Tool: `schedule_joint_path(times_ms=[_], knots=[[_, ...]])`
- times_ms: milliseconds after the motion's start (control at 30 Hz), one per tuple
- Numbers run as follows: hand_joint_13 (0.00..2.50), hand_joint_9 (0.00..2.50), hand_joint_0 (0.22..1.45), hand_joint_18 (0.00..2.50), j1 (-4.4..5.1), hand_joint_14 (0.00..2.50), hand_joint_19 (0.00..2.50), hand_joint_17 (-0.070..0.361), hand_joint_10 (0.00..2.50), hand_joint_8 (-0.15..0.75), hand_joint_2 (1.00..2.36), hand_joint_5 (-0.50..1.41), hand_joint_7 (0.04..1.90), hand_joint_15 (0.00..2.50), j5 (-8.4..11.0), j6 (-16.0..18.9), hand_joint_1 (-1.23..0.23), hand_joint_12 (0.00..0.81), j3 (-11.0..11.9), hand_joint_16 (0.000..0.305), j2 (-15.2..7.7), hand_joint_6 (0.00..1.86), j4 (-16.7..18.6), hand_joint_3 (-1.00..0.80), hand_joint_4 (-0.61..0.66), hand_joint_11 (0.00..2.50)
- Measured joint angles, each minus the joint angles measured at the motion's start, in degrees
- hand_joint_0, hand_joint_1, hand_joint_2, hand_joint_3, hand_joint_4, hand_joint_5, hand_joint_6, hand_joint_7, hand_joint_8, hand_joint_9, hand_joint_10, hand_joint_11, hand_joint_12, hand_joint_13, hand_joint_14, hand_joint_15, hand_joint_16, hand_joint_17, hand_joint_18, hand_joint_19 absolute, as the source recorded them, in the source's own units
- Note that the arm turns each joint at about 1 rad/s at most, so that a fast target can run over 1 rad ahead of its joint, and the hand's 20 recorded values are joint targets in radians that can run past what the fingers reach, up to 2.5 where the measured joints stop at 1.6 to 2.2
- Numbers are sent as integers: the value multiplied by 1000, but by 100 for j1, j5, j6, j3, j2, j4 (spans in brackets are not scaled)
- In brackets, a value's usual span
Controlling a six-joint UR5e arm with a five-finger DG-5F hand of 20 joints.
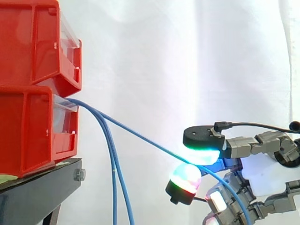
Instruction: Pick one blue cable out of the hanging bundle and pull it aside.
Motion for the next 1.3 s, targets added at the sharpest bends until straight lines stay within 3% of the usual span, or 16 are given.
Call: schedule_joint_path(times_ms=[1300], knots=[[1037, 1272, 472, 855, 0, 20, 335, 126, 15, 231, 1518, -28, 1138, 496, 0, -1, -810, 316, 4, 56, 0, 883, 2, -47, -182, 468]])
